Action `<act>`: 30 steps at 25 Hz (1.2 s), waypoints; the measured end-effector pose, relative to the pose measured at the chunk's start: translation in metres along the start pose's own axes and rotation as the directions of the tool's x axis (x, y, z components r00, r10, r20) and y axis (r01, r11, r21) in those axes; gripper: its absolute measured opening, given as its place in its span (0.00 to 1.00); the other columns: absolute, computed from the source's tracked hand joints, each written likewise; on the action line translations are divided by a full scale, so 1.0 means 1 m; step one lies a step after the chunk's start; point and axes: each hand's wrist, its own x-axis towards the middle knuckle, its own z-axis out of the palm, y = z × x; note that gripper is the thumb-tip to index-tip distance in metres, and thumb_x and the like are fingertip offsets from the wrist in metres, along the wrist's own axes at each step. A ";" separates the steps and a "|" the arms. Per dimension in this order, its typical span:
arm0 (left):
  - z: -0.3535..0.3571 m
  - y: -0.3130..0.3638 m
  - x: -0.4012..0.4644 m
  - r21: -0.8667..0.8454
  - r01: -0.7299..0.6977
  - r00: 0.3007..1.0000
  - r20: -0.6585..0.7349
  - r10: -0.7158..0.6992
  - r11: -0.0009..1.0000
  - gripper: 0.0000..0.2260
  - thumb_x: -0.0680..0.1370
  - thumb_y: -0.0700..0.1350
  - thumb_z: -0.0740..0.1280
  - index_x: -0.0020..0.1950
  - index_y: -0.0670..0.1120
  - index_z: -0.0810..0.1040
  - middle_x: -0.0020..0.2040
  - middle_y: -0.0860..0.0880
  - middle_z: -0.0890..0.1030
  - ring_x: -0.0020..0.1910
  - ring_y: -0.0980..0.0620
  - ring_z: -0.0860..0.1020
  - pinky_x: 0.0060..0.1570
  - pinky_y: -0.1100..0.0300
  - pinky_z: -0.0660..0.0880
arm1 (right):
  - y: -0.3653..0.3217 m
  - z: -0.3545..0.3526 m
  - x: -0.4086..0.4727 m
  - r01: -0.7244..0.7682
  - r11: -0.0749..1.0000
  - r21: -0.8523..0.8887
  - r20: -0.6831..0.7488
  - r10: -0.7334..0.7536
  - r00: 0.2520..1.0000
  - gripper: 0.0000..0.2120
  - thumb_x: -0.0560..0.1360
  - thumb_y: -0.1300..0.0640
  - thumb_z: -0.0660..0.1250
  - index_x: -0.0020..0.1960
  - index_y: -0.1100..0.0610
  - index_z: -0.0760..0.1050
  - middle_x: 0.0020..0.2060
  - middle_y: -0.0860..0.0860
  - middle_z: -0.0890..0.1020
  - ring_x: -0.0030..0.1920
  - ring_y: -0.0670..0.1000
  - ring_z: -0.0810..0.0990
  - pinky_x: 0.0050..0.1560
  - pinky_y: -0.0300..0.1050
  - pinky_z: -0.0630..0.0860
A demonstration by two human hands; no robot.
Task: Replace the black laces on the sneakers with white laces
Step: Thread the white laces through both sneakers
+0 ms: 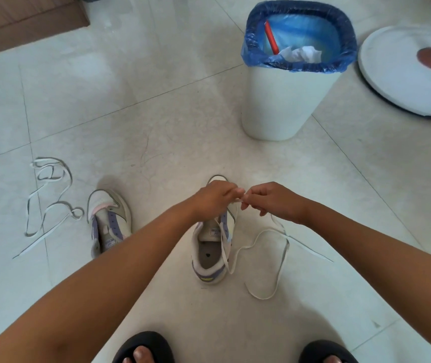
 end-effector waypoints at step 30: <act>0.009 0.077 0.026 -0.234 -0.092 0.982 0.139 0.127 0.968 0.16 0.81 0.51 0.58 0.50 0.43 0.81 0.50 0.48 0.82 0.53 0.51 0.78 0.61 0.56 0.71 | 0.020 -0.058 -0.053 0.071 0.985 0.154 -0.170 -0.044 0.984 0.16 0.78 0.53 0.62 0.33 0.56 0.76 0.32 0.49 0.80 0.36 0.45 0.77 0.44 0.37 0.74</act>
